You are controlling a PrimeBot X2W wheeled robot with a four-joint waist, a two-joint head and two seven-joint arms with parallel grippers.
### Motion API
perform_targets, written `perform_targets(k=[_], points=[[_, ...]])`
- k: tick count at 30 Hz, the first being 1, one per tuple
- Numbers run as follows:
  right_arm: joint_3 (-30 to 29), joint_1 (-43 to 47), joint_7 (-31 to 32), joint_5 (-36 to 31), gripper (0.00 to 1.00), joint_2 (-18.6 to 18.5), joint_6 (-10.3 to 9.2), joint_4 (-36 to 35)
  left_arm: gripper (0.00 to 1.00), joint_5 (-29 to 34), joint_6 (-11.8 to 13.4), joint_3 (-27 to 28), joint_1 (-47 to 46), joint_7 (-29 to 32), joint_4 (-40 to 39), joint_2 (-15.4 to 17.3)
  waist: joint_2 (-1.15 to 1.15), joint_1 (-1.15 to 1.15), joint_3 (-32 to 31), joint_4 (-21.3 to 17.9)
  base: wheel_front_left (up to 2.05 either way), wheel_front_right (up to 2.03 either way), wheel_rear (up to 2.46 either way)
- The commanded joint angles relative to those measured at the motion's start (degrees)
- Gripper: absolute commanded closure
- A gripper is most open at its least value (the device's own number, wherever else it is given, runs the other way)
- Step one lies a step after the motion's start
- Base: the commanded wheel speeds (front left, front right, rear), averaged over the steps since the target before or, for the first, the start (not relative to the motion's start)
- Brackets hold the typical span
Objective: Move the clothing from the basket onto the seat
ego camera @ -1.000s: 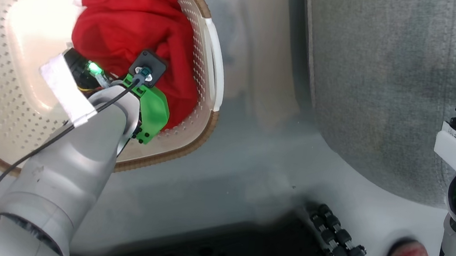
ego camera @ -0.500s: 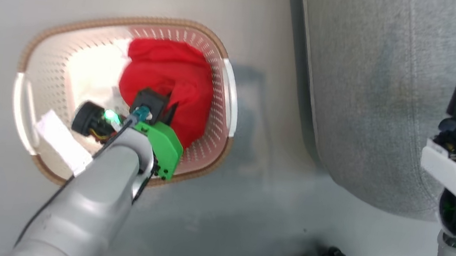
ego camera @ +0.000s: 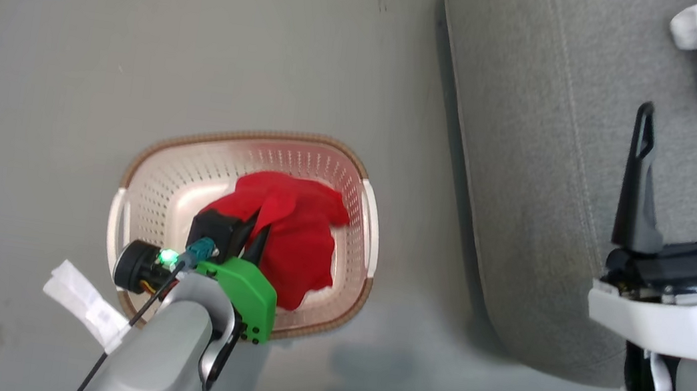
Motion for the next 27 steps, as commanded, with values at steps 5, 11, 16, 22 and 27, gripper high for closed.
perform_targets(k=[5, 11, 16, 22, 27], points=[[1.50, 4.49, -0.01, 0.89, 0.00, 0.22, -0.06, 1.96, 1.00, 1.82, 0.21, 2.65, 5.65, -0.03, -3.77, 0.10, 0.00, 0.00, -16.09, 1.83, 0.00, 0.00, 0.00], [2.30, 8.26, -0.01, 1.02, 0.00, 0.40, -0.06, 2.95, 1.00, 3.80, -0.32, 4.87, 9.37, -0.04, -8.20, 0.11, 0.00, 0.00, -21.70, 1.78, 0.00, 0.00, 0.00], [3.05, 10.80, -0.01, 1.13, 0.00, 0.51, -0.06, 3.50, 1.00, 5.31, -0.49, 6.56, 11.40, -0.04, -12.41, 0.41, 0.00, 0.00, -24.48, 1.72, 0.00, 0.00, 0.00], [4.10, 12.72, -0.01, 1.29, 0.00, 0.35, -0.06, 4.04, 1.00, 7.08, -1.20, 7.77, 12.62, -0.04, -17.76, 0.42, 0.00, 0.00, -26.37, 1.83, 0.00, 0.00, 0.00], [6.04, 13.42, 0.00, 1.65, 0.00, -0.30, -0.06, 4.87, 1.00, 6.82, -2.06, 8.40, 12.67, -0.03, -22.60, 0.33, 0.00, 0.00, -26.78, 1.82, 0.00, 0.00, 0.00]])
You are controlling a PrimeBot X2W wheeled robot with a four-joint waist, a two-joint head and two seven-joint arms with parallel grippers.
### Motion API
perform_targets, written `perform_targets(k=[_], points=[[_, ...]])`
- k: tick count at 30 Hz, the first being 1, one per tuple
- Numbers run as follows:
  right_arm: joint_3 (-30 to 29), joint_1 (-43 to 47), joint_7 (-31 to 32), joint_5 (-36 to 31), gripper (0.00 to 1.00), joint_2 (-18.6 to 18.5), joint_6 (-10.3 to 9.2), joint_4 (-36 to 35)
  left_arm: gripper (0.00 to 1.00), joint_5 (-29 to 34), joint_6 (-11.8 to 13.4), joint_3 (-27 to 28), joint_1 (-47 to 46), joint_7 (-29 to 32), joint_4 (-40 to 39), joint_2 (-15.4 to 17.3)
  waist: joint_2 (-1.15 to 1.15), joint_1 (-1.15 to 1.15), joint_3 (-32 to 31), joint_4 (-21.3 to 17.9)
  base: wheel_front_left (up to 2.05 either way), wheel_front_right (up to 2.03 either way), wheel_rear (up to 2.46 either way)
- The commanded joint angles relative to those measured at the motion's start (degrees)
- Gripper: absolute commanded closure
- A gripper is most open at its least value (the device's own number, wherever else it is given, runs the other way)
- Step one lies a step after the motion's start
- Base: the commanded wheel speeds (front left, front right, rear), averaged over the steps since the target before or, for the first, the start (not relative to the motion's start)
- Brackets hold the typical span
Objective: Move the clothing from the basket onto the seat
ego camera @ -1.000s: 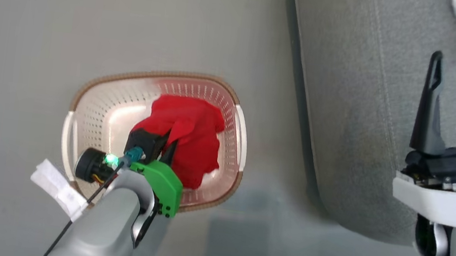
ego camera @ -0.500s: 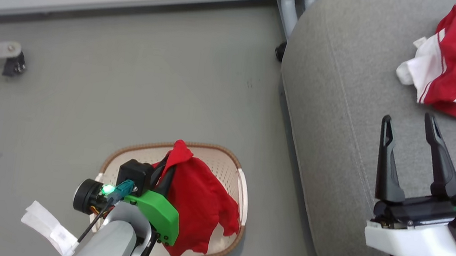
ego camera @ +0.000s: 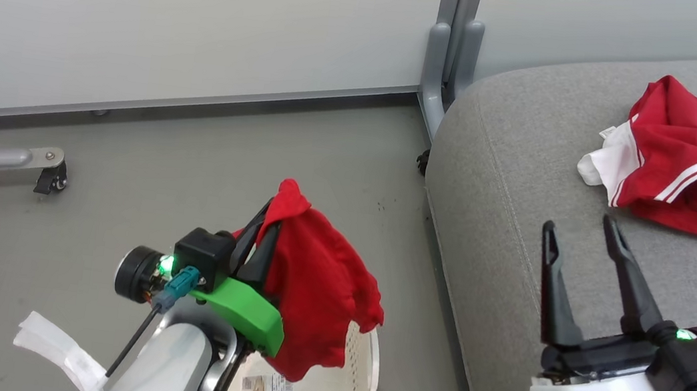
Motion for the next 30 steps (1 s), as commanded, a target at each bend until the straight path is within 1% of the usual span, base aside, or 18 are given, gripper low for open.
perform_targets(k=[1, 7, 10, 14, 20, 24, 30], points=[[0.76, 1.00, 0.00, 0.20, 0.00, -0.43, -0.06, 0.40, 1.00, -0.03, -0.45, 0.05, 0.54, -0.03, -1.35, 0.21, 0.00, 0.01, -0.21, 0.11, 0.00, 0.00, 0.00], [6.07, 0.07, -0.01, 0.71, 0.00, -1.97, -0.06, 2.92, 1.00, -2.71, -1.55, -0.75, -1.82, -0.03, -6.70, 0.07, 0.00, 0.01, 0.44, 0.51, 0.00, 0.00, 0.00], [8.91, -1.28, 0.00, 0.07, 0.00, -2.74, -0.06, 4.06, 1.00, -5.03, -1.90, -2.82, -3.18, 0.25, -9.44, 0.03, 0.00, 0.01, 0.95, 0.75, 0.00, 0.00, 0.00], [12.63, -3.31, 0.00, -0.28, 0.00, -3.09, -0.06, 6.25, 1.00, -8.64, -0.92, -6.32, -5.42, 1.36, -12.93, 0.05, 0.00, 0.01, 1.66, 1.05, 0.00, 0.00, 0.00], [16.58, -7.72, 0.00, -0.24, 0.00, -2.43, -0.06, 9.85, 1.00, -12.71, 0.89, -11.65, -8.58, 3.38, -16.13, 0.05, 0.00, 0.01, 2.28, 0.90, 0.00, 0.00, 0.00], [17.40, -10.36, 0.00, -0.69, 0.00, -1.55, -0.06, 12.76, 1.00, -14.55, 1.74, -15.34, -10.27, 4.04, -17.17, 0.05, 0.00, 0.01, 2.16, 0.66, 0.00, 0.00, 0.00], [15.64, -11.86, 0.00, -1.69, 0.00, -0.45, -0.06, 18.80, 1.00, -18.16, 3.20, -20.86, -12.23, 4.34, -19.64, 0.04, 0.00, 0.01, 1.54, 0.85, 0.00, 0.00, 0.00]])
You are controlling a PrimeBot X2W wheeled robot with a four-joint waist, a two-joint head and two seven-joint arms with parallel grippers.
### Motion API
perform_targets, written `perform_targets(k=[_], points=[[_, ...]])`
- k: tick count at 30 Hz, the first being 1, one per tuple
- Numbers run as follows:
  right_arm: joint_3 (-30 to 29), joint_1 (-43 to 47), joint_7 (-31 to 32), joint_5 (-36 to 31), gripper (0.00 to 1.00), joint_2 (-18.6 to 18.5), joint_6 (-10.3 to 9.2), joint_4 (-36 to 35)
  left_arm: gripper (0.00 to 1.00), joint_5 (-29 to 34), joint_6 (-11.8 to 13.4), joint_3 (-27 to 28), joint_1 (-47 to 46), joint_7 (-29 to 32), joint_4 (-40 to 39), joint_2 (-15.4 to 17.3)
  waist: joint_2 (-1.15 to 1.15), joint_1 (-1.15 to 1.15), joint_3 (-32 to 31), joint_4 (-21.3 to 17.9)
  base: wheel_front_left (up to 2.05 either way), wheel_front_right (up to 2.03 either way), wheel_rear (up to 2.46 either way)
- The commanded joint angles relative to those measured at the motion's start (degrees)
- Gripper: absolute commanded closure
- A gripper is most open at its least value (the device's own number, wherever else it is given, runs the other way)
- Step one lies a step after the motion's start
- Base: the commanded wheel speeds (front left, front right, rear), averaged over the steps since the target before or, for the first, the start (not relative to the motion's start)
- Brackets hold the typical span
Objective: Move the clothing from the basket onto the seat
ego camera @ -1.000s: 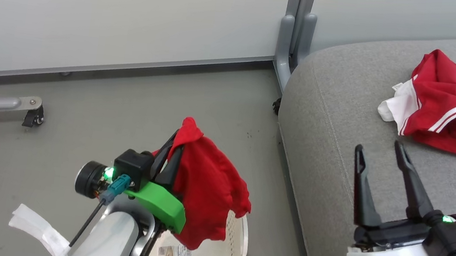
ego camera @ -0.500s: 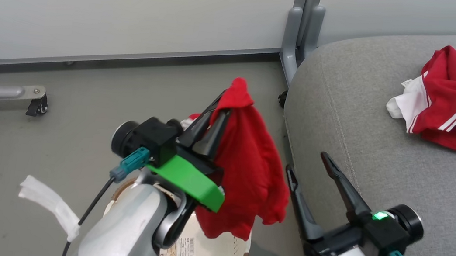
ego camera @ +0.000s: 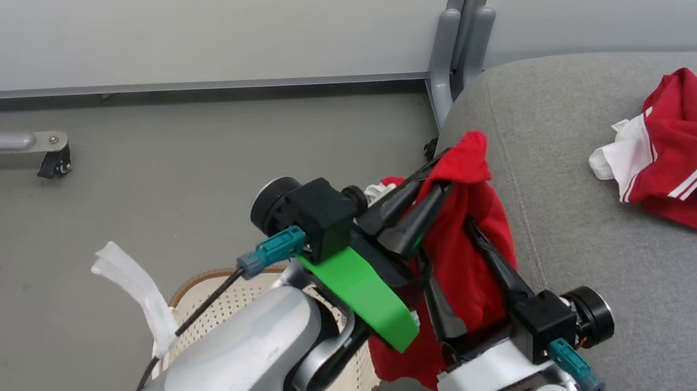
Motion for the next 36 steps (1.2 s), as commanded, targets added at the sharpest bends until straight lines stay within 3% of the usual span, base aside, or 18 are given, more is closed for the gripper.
perform_targets(k=[1, 12, 13, 15, 36], points=[[-0.68, -0.51, 0.00, -0.50, 0.00, 0.12, -0.06, 1.27, 1.00, -0.72, 0.52, -0.92, -1.28, 0.08, -0.81, 0.19, 0.00, 0.00, -0.33, 0.17, 0.00, 0.00, 0.00], [0.78, 0.29, 0.00, 0.28, 0.02, 0.69, -0.06, 4.67, 1.00, -4.03, 2.72, -4.96, -3.04, 1.08, -2.43, 0.20, 0.00, 0.00, -1.42, 0.69, 0.00, 0.00, 0.00], [0.87, 0.28, 0.00, 0.45, 0.25, 0.63, -0.06, 4.47, 1.00, -4.17, 2.76, -5.11, -2.93, 1.02, -2.32, 0.20, 0.00, 0.00, -1.48, 0.70, 0.00, 0.00, 0.00], [1.24, 0.23, 0.00, 0.68, 1.00, 0.53, -0.06, 4.00, 1.00, -4.32, 2.86, -5.37, -2.72, 1.05, -2.00, 0.20, 0.00, 0.00, -1.56, 0.75, 0.00, 0.00, 0.00], [-0.55, 1.56, -0.01, 3.93, 1.00, -0.37, -0.06, 4.20, 1.00, -5.85, 2.65, -5.12, -0.21, -0.10, 6.26, 1.92, 0.00, 0.00, -0.89, 1.51, 0.00, 0.00, 0.00]])
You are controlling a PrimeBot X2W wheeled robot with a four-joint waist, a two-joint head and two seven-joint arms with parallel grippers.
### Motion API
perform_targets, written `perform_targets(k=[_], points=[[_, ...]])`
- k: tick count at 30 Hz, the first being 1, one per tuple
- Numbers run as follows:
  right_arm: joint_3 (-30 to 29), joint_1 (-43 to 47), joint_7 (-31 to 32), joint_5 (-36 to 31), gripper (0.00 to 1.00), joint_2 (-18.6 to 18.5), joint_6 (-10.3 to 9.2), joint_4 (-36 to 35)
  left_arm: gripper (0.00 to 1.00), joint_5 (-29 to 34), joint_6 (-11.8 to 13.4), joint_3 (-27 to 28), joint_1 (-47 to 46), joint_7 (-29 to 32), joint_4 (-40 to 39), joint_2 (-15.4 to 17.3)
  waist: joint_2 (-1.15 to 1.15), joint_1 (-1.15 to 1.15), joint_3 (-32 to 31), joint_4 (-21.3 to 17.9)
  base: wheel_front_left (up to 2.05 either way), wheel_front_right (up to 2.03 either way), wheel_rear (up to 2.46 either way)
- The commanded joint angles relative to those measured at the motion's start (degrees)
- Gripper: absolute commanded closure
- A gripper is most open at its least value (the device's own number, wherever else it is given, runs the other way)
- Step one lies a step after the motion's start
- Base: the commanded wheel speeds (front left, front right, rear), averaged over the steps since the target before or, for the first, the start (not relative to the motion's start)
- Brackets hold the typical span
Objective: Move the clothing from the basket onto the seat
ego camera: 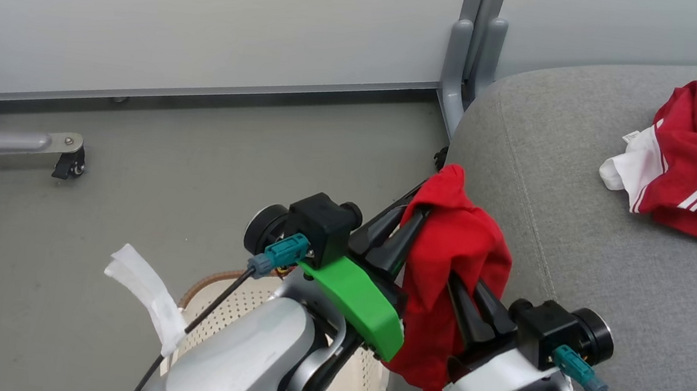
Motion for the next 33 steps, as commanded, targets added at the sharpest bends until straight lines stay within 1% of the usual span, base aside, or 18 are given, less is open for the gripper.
perform_targets(k=[1, 3, 4, 8, 16, 22, 27, 31, 33], points=[[-0.42, 0.51, -0.02, 0.41, 1.00, -0.04, -0.06, -0.04, 1.00, -0.68, -0.11, -0.05, 0.72, 0.05, 0.04, 0.52, 0.00, 0.00, 0.02, 0.00, 0.00, 0.00, 0.00], [-0.86, 0.54, -0.02, 0.59, 1.00, -0.04, -0.06, -0.11, 0.53, -0.60, -0.07, -0.09, 0.93, 0.05, -0.16, 0.91, 0.00, 0.00, 0.08, 0.05, 0.00, 0.00, 0.00], [-1.04, 0.57, -0.02, 0.66, 1.00, -0.06, -0.06, -0.15, 0.01, -0.46, 0.14, -0.11, 1.01, 0.11, -0.25, 1.09, 0.00, 0.00, 0.15, 0.11, 0.00, 0.00, 0.00], [-1.76, 0.58, -0.02, 0.57, 1.00, -0.06, -0.06, -0.18, 0.00, -0.14, 1.02, 0.16, 1.08, -0.24, -0.55, 1.41, 0.00, 0.00, 0.43, 0.33, 0.00, 0.00, 0.00], [-2.59, 0.63, -0.02, 0.59, 1.00, 0.14, -0.06, -0.36, 0.00, 0.11, 1.76, 0.65, 1.36, -0.89, -0.77, 2.06, 0.00, 0.00, 0.97, 0.60, 0.00, 0.00, 0.00], [-3.32, 0.69, -0.02, 0.71, 1.00, 0.11, -0.06, -0.78, 0.00, 0.77, 3.70, 2.37, 2.82, -2.48, -0.52, 3.77, 0.00, 0.00, 1.28, 0.49, 0.00, 0.00, 0.00], [-4.30, 1.02, -0.02, 0.83, 1.00, -0.27, -0.06, -1.17, 0.00, 0.60, 5.15, 5.47, 6.08, -3.87, -0.56, 5.16, 0.00, 0.00, 1.50, 0.54, 0.00, 0.00, 0.00], [-5.09, 1.28, -0.02, 0.85, 1.00, -0.23, -0.06, -1.67, 0.00, 3.75, 6.41, 8.07, 8.86, -4.37, -1.17, 6.31, 0.00, 0.00, 1.77, 0.86, 0.00, 0.00, 0.00], [-5.52, 1.43, -0.02, 0.80, 1.00, -0.26, -0.06, -2.02, 0.00, 5.98, 6.70, 10.30, 10.43, -4.28, -2.68, 6.17, 0.00, 0.00, 1.93, 1.13, 0.00, 0.00, 0.00]])
